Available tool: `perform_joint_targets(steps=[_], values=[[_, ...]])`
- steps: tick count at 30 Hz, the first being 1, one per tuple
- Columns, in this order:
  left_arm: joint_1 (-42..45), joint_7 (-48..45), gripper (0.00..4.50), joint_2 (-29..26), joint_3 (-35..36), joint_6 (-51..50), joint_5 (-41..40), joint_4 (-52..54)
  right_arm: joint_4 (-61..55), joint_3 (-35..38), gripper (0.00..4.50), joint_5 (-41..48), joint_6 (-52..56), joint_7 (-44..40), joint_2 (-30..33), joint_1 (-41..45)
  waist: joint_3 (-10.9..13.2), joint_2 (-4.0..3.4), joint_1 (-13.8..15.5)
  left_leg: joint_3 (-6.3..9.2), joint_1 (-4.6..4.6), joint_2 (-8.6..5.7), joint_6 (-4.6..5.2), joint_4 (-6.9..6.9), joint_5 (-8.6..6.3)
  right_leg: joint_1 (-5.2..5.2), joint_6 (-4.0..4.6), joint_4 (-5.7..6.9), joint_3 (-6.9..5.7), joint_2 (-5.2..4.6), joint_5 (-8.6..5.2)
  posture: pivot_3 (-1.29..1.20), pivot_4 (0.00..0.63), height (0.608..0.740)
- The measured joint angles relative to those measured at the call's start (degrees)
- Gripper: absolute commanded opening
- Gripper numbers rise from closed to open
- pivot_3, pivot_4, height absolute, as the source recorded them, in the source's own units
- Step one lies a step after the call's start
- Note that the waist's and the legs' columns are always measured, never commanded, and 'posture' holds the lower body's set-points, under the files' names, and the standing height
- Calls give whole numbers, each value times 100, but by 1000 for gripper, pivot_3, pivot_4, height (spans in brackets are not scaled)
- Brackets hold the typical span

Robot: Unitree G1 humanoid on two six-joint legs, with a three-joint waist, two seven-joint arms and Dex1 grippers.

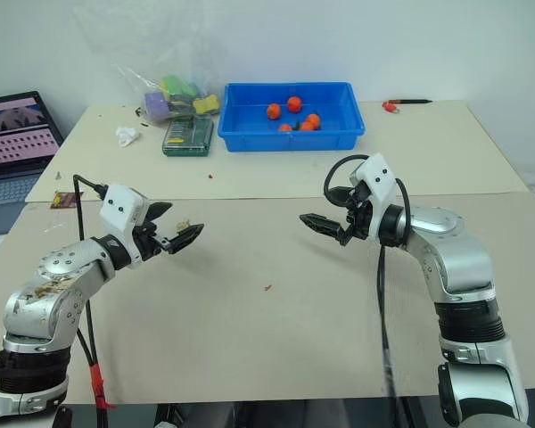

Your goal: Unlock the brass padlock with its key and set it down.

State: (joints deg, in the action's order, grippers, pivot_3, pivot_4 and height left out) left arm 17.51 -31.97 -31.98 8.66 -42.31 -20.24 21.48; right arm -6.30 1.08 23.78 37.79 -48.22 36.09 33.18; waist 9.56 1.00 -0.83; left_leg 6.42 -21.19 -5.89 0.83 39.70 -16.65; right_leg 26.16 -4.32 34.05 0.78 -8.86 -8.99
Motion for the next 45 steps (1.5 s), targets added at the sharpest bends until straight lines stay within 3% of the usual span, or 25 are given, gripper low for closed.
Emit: perform_joint_targets(steps=[4, 7, 11, 19, 29, 42, 45], values=[[-5, 188, 4500, 137, 88, -18, -31, 53, 9, -3, 4454, -27, -2, 93, -4, 1, 0, 0, 6, -3, 0, 1, 3, 1, -3, 0, 0, 0, 3, 0, 1, 0, 150, 740], [-170, 693, 4500, 707, 150, -64, -41, 347, 34, -6, 4454, -132, -17, 271, -31, 2, -1, 1, 15, -6, -1, 9, 6, 6, -7, -1, -2, 0, 6, -1, 7, 0, 150, 740], [-591, 1669, 4500, 1667, -442, -291, 259, 511, 41, -4, 4454, -214, -18, 476, -45, 2, -1, 4, 34, -15, -3, 5, 9, 12, -9, -3, -4, -2, 13, -1, 14, 0, 150, 740], [-191, 3200, 4500, 2590, -745, -164, 1158, -203, -70, 66, 4454, -215, 1, 694, -46, -109, -2, 5, 63, -30, 4, 4, 8, 15, -8, -4, 1, -2, 18, 3, 19, 0, 150, 740], [108, 3635, 4500, 2409, -629, 495, 1798, -1285, -337, 126, 4454, -149, 159, 845, -47, -268, -3, 5, 72, -34, 6, 4, 5, 20, -6, -3, 2, 0, 20, 4, 25, 0, 150, 740], [445, 3534, 4500, 2605, -537, 1111, 1805, -2248, -450, 204, 4454, -145, 163, 951, 31, -469, -4, 7, 131, -34, 6, 4, 5, 29, -6, -8, -1, 1, 20, 4, 30, 0, 150, 740], [445, 3540, 3757, 2639, -536, 1114, 1811, -2264, -469, 205, 4500, -140, 163, 955, 50, -497, -5, 7, 135, -34, 6, 4, 5, 30, -6, -9, -1, 2, 20, 4, 31, 0, 150, 740]])
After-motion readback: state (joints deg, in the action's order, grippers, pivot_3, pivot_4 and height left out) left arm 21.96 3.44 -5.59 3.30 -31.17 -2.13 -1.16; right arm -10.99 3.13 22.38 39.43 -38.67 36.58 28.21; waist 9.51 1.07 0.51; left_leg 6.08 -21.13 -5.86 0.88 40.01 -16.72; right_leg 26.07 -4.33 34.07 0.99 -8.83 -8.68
